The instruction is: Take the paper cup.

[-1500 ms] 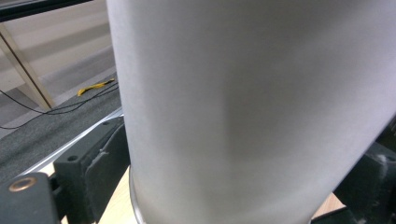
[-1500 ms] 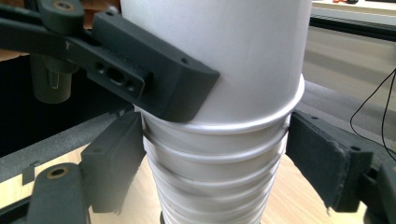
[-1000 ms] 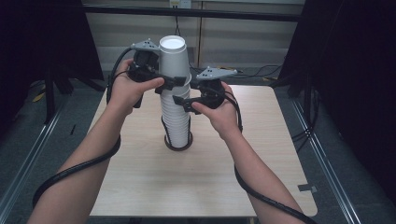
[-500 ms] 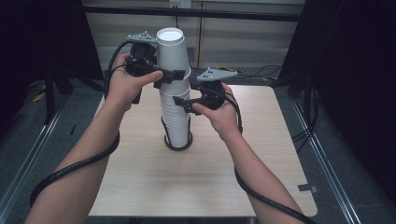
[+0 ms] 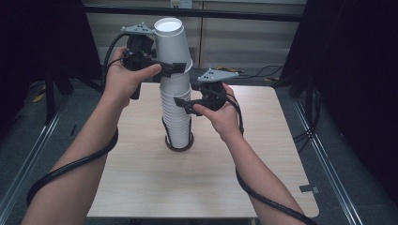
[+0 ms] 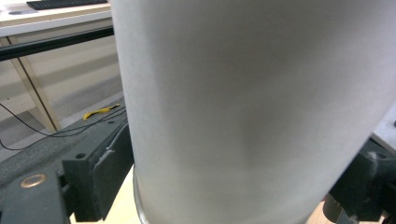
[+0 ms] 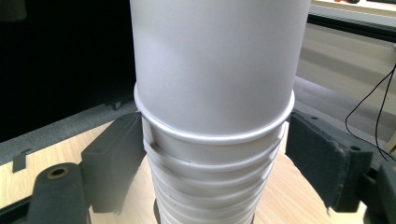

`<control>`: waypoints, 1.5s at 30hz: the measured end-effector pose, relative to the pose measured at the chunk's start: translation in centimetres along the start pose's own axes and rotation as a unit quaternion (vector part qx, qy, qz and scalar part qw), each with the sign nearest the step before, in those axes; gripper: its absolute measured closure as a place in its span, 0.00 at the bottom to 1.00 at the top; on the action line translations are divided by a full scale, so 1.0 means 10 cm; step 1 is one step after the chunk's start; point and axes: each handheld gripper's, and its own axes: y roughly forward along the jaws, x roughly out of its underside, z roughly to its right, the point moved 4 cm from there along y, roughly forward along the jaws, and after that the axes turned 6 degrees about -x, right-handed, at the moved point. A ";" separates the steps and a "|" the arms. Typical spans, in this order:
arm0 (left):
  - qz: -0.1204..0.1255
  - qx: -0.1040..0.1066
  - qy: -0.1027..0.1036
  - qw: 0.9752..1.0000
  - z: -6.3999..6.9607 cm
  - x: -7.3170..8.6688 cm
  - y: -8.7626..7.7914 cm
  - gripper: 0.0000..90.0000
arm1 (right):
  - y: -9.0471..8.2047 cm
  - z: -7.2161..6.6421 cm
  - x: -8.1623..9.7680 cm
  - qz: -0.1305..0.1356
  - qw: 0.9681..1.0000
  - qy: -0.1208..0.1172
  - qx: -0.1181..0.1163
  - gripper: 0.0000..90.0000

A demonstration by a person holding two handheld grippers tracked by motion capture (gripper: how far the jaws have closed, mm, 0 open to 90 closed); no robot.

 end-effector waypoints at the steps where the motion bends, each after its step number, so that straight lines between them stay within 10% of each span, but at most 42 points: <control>1: 0.000 0.002 -0.001 1.000 0.01 -0.01 -0.01 0.13 | 0.00 0.00 0.00 0.000 1.000 0.000 0.000 0.21; 45: 0.035 0.000 -0.010 0.999 -0.06 -0.09 -0.46 0.13 | 0.00 0.02 0.22 -0.019 1.000 0.004 -0.008 0.23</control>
